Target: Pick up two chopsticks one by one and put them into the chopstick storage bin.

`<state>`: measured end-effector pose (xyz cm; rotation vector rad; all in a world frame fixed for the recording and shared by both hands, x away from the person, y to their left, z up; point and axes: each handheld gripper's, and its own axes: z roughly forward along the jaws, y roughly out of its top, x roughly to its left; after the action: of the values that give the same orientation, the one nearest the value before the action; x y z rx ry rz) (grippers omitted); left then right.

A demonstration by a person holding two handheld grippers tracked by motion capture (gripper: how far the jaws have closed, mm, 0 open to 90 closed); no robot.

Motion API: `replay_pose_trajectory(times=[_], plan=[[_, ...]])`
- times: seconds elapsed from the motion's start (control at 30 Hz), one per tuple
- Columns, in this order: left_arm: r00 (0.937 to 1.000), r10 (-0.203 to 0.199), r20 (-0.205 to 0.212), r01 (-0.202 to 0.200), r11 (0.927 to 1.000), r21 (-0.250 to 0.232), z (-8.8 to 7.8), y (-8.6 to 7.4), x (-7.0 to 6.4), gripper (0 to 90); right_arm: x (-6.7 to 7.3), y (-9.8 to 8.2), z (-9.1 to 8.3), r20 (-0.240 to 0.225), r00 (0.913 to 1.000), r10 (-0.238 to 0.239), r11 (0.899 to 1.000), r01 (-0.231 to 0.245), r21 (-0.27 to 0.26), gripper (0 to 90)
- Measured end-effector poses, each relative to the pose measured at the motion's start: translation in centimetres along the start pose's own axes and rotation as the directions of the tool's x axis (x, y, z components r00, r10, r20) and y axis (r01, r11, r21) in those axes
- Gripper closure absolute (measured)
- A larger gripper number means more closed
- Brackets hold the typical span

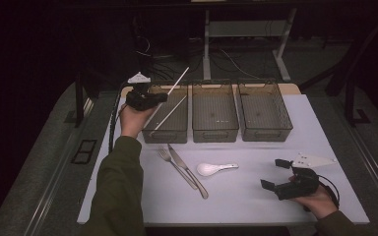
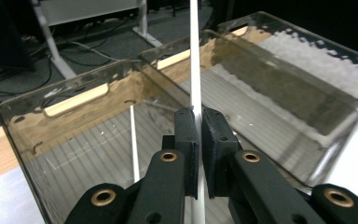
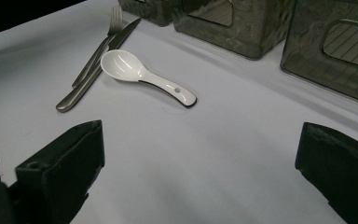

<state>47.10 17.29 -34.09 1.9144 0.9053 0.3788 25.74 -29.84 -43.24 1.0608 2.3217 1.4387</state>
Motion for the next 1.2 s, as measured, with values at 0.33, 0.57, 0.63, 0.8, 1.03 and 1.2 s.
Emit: replay_pose_trajectory(times=[0.33,0.57,0.63,0.8,1.03,1.2], plan=[[0.9993,-0.023,-0.031,0.024,0.9991,0.034,2.1,-0.9,0.9,84.5,0.0,0.0,0.0,-0.005,1.0000,0.003,1.000,-0.003,0.000,1.4],[0.9989,-0.029,-0.038,0.032,0.9959,0.085,3.0,-1.5,1.1,84.5,0.0,0.0,0.0,-0.006,1.0000,0.003,1.000,-0.003,0.001,1.4],[0.9987,-0.025,-0.044,0.029,0.9947,0.099,3.1,-1.5,1.1,84.4,0.1,0.0,0.0,-0.006,1.0000,0.001,1.000,-0.001,0.000,1.4],[0.9985,-0.025,-0.049,0.030,0.9928,0.116,3.4,-1.7,1.2,84.4,0.1,0.0,0.0,-0.007,1.0000,0.002,1.000,-0.002,0.002,1.4],[0.9974,-0.034,-0.063,0.044,0.9864,0.159,3.7,-2.3,1.3,84.3,0.1,0.0,0.0,-0.007,1.0000,0.001,1.000,-0.001,0.002,1.4],[0.9960,-0.042,-0.079,0.057,0.9798,0.192,4.0,-2.5,1.3,83.9,0.1,0.0,0.0,-0.006,1.0000,-0.001,1.000,0.001,0.001,1.4]])
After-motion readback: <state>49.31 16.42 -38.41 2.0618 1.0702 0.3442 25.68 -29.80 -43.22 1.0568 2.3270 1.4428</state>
